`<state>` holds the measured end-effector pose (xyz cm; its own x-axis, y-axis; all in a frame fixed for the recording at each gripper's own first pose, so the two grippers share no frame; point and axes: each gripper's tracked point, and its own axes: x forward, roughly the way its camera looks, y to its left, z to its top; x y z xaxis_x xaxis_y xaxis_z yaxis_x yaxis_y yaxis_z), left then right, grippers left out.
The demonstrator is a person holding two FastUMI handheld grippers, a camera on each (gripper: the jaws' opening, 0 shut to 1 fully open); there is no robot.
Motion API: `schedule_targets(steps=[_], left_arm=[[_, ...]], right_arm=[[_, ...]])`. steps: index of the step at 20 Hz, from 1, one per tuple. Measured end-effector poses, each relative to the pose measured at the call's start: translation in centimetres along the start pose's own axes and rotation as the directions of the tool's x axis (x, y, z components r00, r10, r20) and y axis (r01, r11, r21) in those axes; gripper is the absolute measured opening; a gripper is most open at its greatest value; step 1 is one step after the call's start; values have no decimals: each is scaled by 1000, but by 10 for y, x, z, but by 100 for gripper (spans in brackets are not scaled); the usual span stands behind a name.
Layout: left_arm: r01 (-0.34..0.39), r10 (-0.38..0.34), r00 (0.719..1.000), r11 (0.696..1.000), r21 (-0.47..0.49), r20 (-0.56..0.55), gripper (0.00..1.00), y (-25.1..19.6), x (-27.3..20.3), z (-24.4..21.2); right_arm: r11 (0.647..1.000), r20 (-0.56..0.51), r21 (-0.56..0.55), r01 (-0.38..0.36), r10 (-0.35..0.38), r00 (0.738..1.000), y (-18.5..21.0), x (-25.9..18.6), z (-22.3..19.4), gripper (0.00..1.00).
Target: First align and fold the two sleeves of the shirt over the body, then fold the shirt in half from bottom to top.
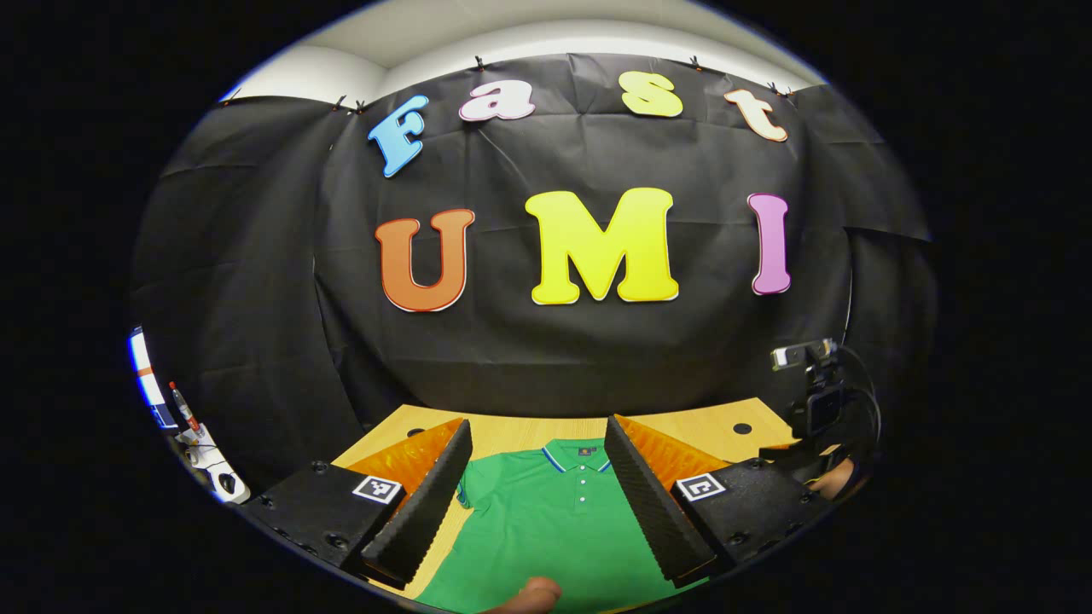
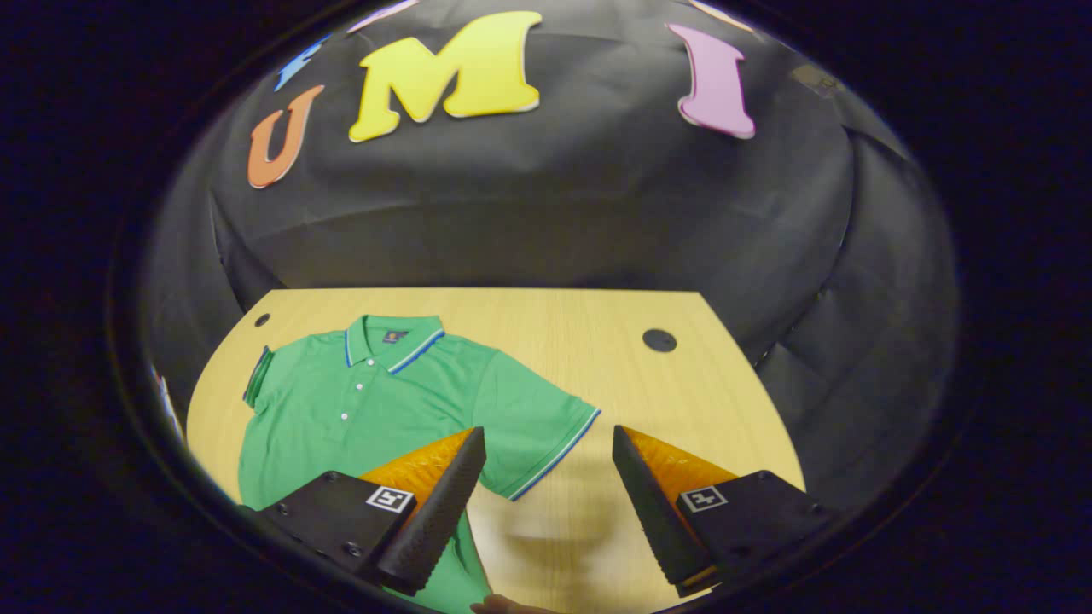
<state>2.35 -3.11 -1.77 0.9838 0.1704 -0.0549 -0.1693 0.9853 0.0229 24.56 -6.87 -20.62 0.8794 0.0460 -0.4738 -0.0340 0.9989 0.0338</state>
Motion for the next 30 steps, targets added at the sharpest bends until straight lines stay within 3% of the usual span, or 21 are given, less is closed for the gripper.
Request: schedule_targets(steps=[4, 6, 15, 16, 17, 18, 20, 23, 24, 27, 29, 30], left_arm=[[39, -40, 999, 999, 35, 19, 100, -3, -6, 6], [53, -54, 998, 997, 58, 19, 100, 4, -7, 2], [34, -32, 997, 999, 30, -75, 100, 52, -8, -42], [29, -27, 996, 999, 25, -85, 100, 57, -8, -45], [22, -20, 995, 1000, 20, -93, 100, 62, -8, -49], [13, -12, 995, 1000, 12, -102, 100, 67, -8, -53], [2, -3, 993, 1000, -12, -117, 100, 74, -8, -60], [-18, 13, 992, 999, -36, -128, 100, 85, -9, -66], [-22, 16, 991, 999, -45, -130, 100, 87, -9, -68], [-37, 30, 990, 998, -51, -139, 100, 94, -10, -72], [-46, 38, 989, 997, -54, -145, 100, 98, -11, -75], [-52, 42, 988, 997, -59, -150, 100, 100, -12, -76]], right_arm=[[998, -121, 34, 53, -49, 992, -11, 55, -27, 97], [993, -178, 105, 55, -36, 983, -6, 73, -37, 97], [964, -295, 229, 135, -64, 953, 2, 103, -36, 96], [962, -308, 230, 145, -69, 949, 2, 107, -34, 73], [963, -333, 220, 153, -73, 940, 2, 107, -34, 65], [963, -359, 213, 163, -78, 930, 2, 108, -34, 70], [965, -412, 169, 200, -115, 904, -4, 115, -37, 64], [962, -486, 164, 217, -113, 867, -3, 112, -32, 49], [961, -500, 164, 220, -111, 859, -3, 112, -32, 53], [960, -508, 163, 228, -116, 853, -3, 114, -29, 53], [961, -507, 161, 226, -116, 854, 1, 115, -30, 35], [962, -505, 157, 223, -116, 855, 3, 115, -30, 34]])
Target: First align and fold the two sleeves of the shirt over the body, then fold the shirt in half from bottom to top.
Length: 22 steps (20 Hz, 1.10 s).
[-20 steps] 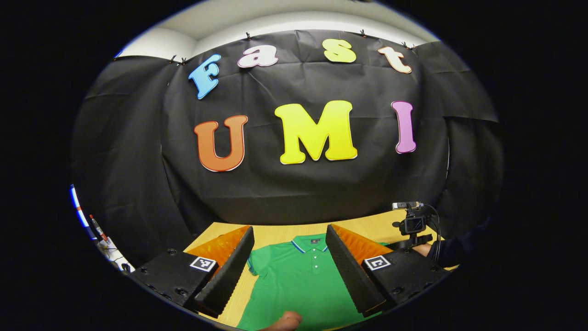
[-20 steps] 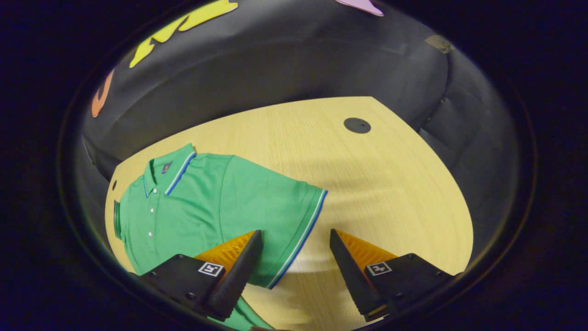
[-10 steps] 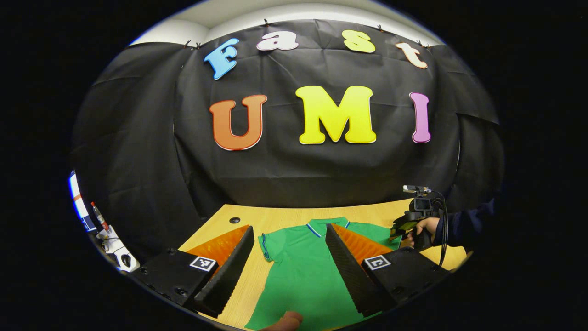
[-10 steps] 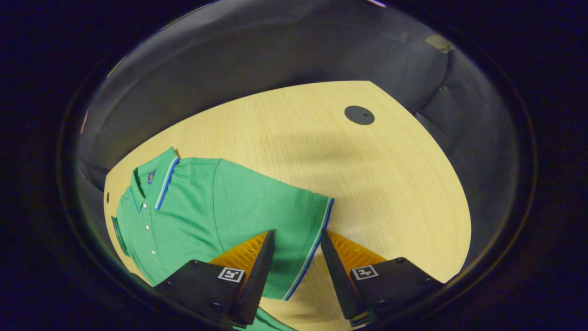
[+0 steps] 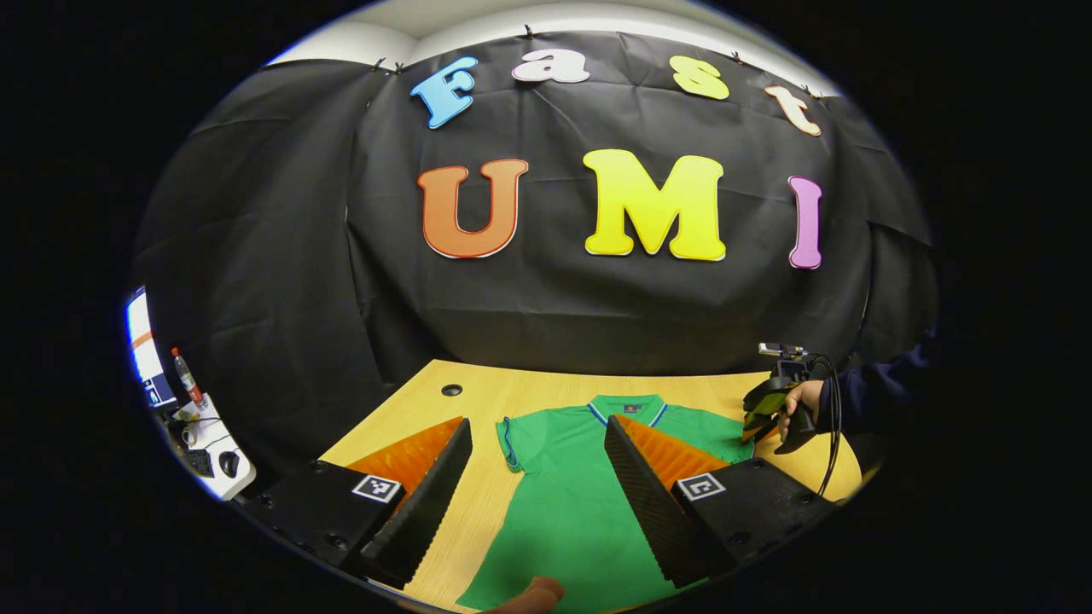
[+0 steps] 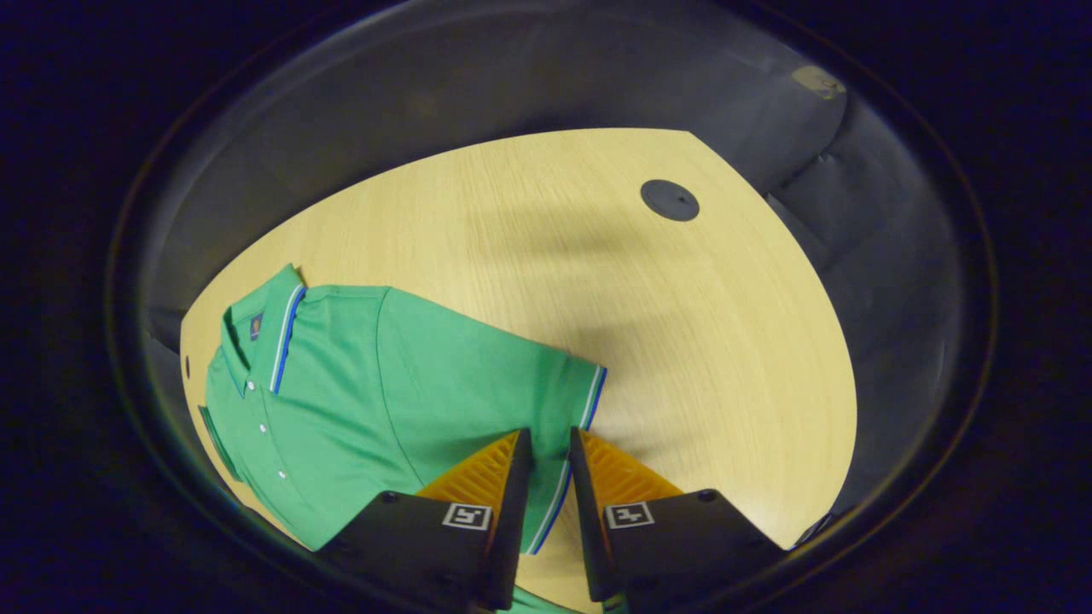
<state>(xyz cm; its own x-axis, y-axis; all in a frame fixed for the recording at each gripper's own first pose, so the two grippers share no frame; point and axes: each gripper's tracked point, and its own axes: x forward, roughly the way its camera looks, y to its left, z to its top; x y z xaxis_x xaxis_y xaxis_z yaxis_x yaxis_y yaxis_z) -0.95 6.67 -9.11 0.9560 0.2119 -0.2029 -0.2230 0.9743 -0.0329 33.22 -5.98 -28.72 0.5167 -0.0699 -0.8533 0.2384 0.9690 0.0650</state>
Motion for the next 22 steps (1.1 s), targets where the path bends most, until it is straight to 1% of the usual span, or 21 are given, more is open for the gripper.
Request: schedule_targets(steps=[1, 2, 3, 4, 5, 7, 8, 10, 11, 12, 14, 15, 17, 19, 22], left_arm=[[-4, 4, 1000, 1000, -6, -6, 100, 2, 0, -2], [-8, 8, 1000, 1000, -13, -11, 100, 4, -2, -5], [-11, 11, 1000, 1000, -17, -17, 100, 5, -2, -8], [-15, 15, 1000, 1000, -20, -22, 100, 7, -3, -9], [-18, 17, 1000, 1000, -21, -23, 100, 8, -4, -9], [-25, 25, 999, 1000, -16, -20, 100, 12, -5, -8], [-28, 28, 999, 1000, -10, -15, 100, 14, -7, -6], [-34, 34, 999, 999, 7, -7, 100, 17, -8, -4], [-36, 36, 999, 999, 13, -3, 100, 19, -10, -2], [-36, 36, 999, 999, 16, -2, 100, 20, -11, -2], [-36, 36, 999, 999, 12, -4, 100, 21, -12, -3], [-35, 35, 999, 999, 7, -8, 100, 21, -11, -5], [-34, 34, 999, 999, 2, -13, 100, 21, -11, -6], [-31, 31, 999, 1000, 0, -14, 100, 22, -11, -6], [-25, 25, 1000, 1000, -4, -14, 100, 21, -14, -7]], right_arm=[[1000, 4, -2, 3, -3, 1000, 0, 0, 1, 25], [1000, 9, -5, 2, -2, 1000, 2, 4, 2, 23], [1000, 12, -10, 9, -9, 1000, 2, 1, 3, 11], [1000, 10, -22, 11, -10, 1000, 3, 0, 3, 14], [999, 20, -32, 6, -5, 1000, 4, -1, 4, 14], [999, 27, -32, -6, 7, 1000, 6, -1, 6, 5], [998, 34, -53, -17, 19, 999, 6, 0, 7, 5], [999, 53, -43, -29, 31, 998, 9, -4, 9, 5], [998, 67, -37, -45, 47, 997, 12, -8, 11, 2], [998, 89, -32, -46, 49, 995, 13, -13, 15, 2], [998, 127, -44, -52, 57, 990, 20, -25, 23, 8], [996, 141, -67, -54, 63, 988, 25, -30, 23, 5], [992, 162, -113, -50, 68, 984, 35, -40, 24, 5], [988, 173, -140, -65, 89, 981, 49, -47, 22, 5], [976, 185, -208, -59, 98, 978, 68, -55, 17, 5]])
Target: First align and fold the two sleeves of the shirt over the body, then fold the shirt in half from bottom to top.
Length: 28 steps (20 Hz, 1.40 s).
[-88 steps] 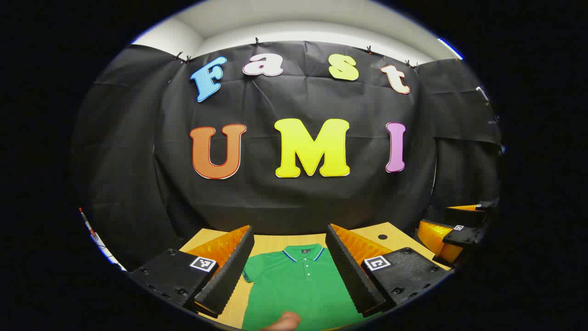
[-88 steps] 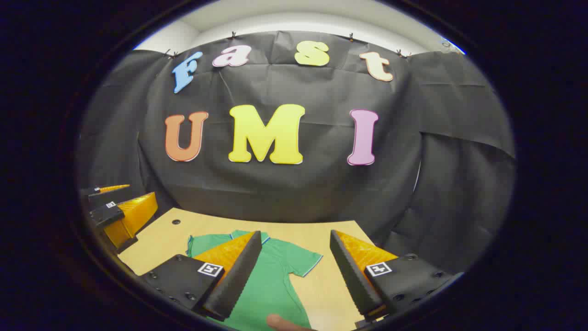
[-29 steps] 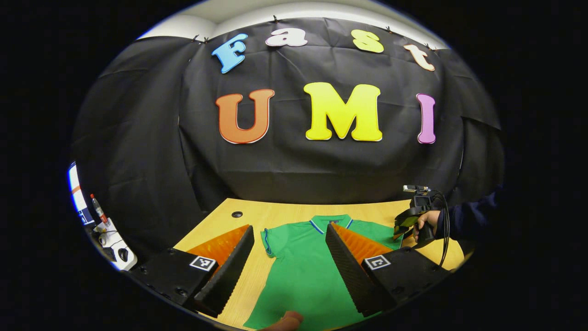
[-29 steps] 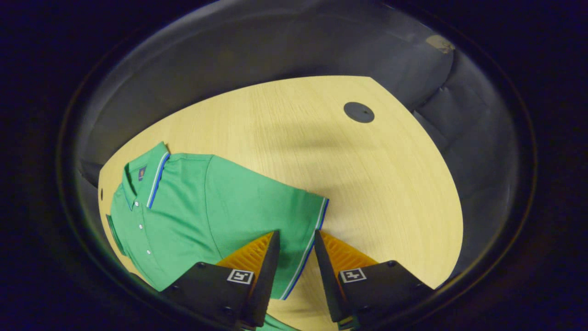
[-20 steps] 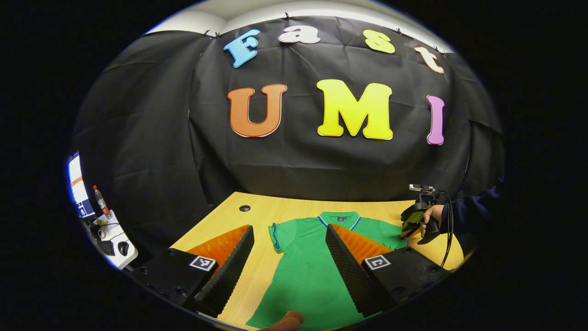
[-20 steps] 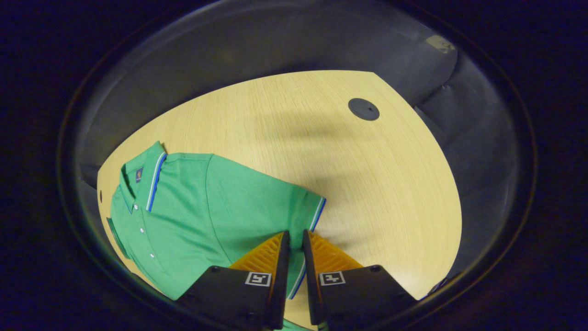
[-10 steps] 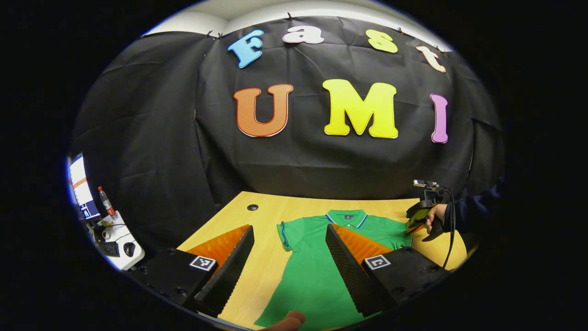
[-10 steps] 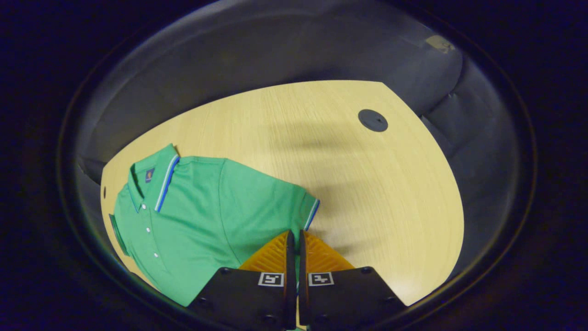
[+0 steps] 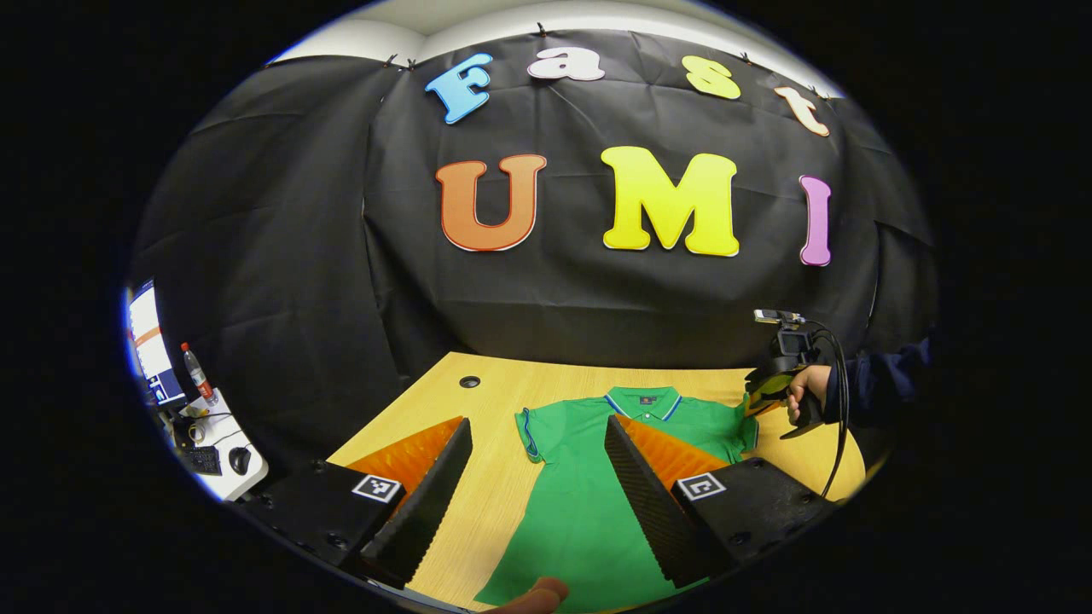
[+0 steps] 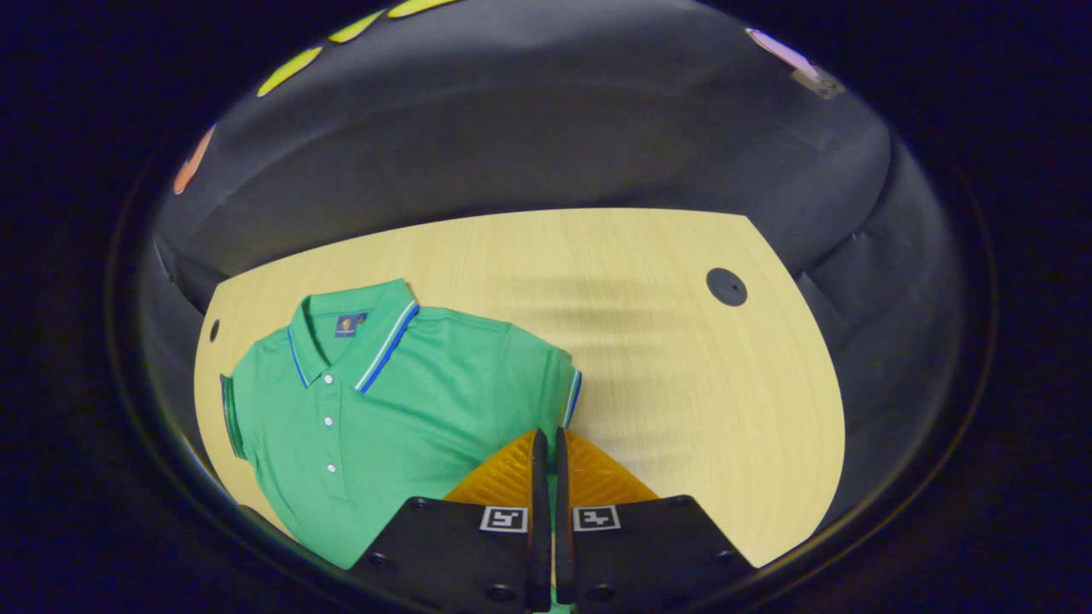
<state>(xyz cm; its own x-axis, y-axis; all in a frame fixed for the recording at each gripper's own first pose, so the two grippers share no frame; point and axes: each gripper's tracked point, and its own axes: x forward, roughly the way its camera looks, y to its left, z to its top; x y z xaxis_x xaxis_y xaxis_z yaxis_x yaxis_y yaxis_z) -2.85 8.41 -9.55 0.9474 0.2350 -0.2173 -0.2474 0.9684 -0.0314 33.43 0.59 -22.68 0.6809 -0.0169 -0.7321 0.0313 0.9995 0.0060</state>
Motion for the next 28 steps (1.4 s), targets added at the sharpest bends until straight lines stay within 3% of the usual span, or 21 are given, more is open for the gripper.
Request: schedule_targets(steps=[6, 22, 24, 26, 27, 28], left_arm=[[-20, 19, 999, 999, -32, -36, 100, 12, 0, -14], [-86, 81, 992, 995, -49, -95, 100, 61, 14, -39], [-87, 83, 992, 995, -46, -94, 100, 66, 17, -38], [-86, 82, 992, 995, -44, -95, 100, 73, 22, -41], [-82, 77, 992, 996, -47, -100, 100, 75, 25, -43], [-75, 70, 992, 996, -52, -103, 100, 76, 30, -46]], right_arm=[[989, 30, -125, -84, 89, 996, 62, -11, 0, 5], [955, -23, -248, -162, 162, 987, 153, 15, -41, 6], [949, -29, -250, -190, 189, 981, 162, 15, -44, 7], [947, -22, -248, -205, 206, 978, 169, 13, -44, 17], [947, -22, -239, -216, 217, 976, 171, 9, -44, 11], [943, -21, -222, -246, 248, 969, 177, 5, -45, 22]])
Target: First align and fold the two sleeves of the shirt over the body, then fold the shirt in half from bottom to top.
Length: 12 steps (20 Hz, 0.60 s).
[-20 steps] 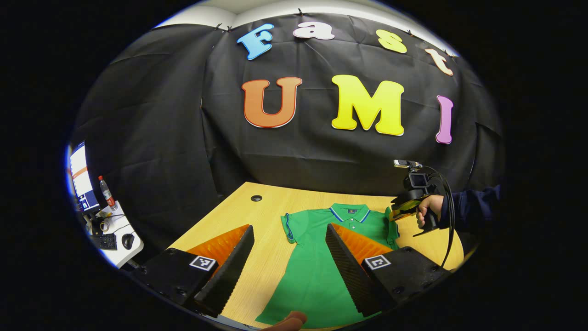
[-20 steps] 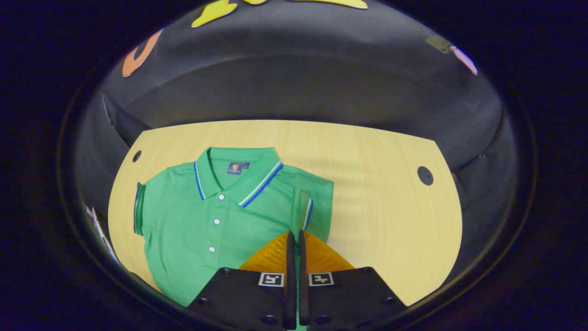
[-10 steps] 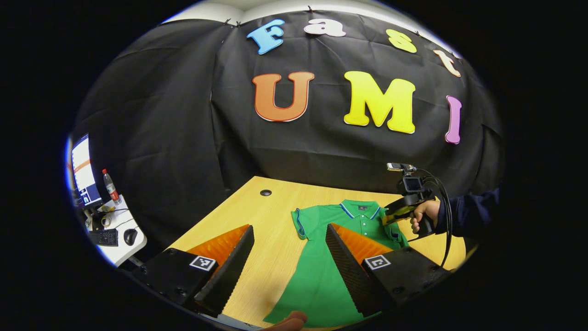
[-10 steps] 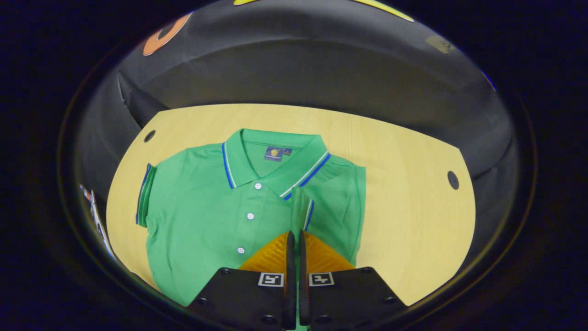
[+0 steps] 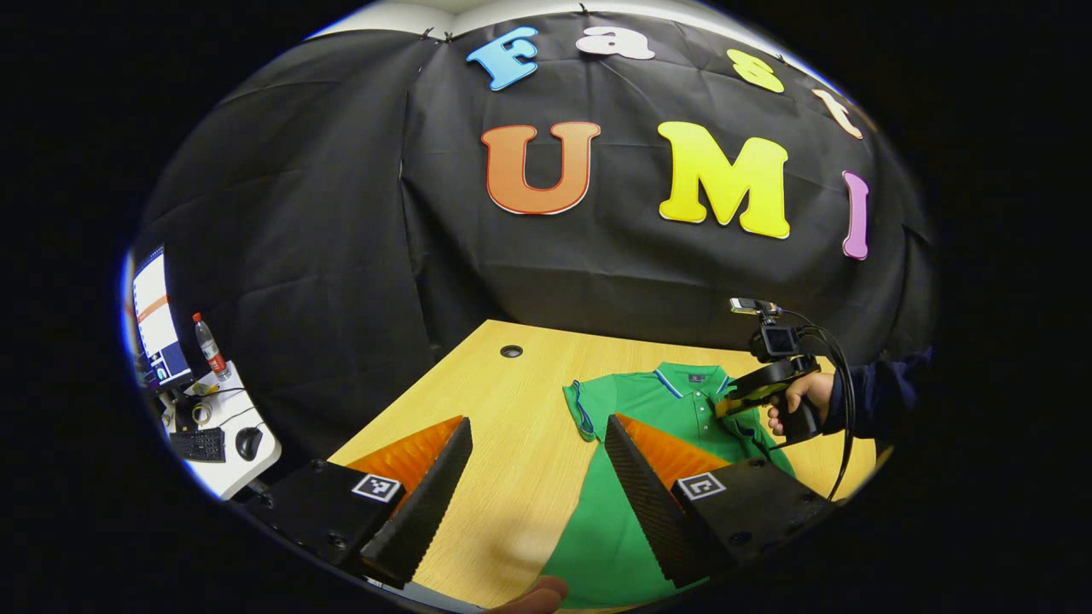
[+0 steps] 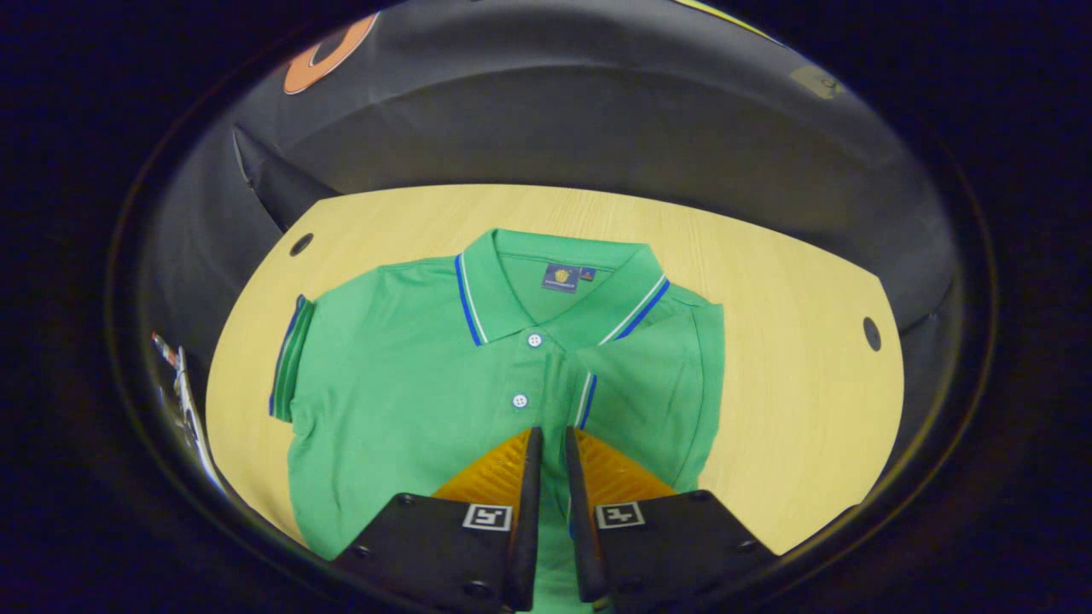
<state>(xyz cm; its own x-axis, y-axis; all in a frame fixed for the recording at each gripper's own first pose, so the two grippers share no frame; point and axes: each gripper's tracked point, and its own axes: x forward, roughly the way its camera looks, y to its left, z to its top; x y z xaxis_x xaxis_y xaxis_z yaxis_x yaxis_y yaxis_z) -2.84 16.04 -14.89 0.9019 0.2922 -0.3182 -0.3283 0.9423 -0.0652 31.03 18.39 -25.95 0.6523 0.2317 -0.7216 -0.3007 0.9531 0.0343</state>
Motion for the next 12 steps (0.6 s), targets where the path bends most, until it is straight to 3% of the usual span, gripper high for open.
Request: schedule_targets(steps=[1, 2, 3, 5, 6, 8, 12], left_arm=[[6, -6, 1000, 1000, -1, -3, 100, 2, 6, 0], [15, -15, 1000, 1000, 1, -14, 100, 2, 12, -2], [18, -18, 1000, 1000, 6, -18, 100, 5, 21, -4], [35, -35, 999, 999, 15, -22, 100, 7, 37, -5], [46, -45, 999, 999, 20, -27, 100, 7, 48, -6], [71, -70, 997, 997, 27, -45, 100, 1, 71, -10], [119, -117, 990, 993, 23, -78, 100, -15, 116, -17]], right_arm=[[1000, 5, 16, -25, 25, 1000, 6, -7, 0, 19], [998, 12, 24, -52, 51, 999, 12, -12, 1, 29], [998, 23, 22, -59, 58, 998, 15, -19, 0, 31], [998, 47, 11, -64, 64, 997, 19, -35, -3, 48], [997, 53, 8, -74, 73, 996, 23, -45, -5, 65], [995, 67, 8, -95, 94, 993, 29, -67, -14, 89], [997, 116, -38, -67, 71, 991, 25, -113, -32, 96]])
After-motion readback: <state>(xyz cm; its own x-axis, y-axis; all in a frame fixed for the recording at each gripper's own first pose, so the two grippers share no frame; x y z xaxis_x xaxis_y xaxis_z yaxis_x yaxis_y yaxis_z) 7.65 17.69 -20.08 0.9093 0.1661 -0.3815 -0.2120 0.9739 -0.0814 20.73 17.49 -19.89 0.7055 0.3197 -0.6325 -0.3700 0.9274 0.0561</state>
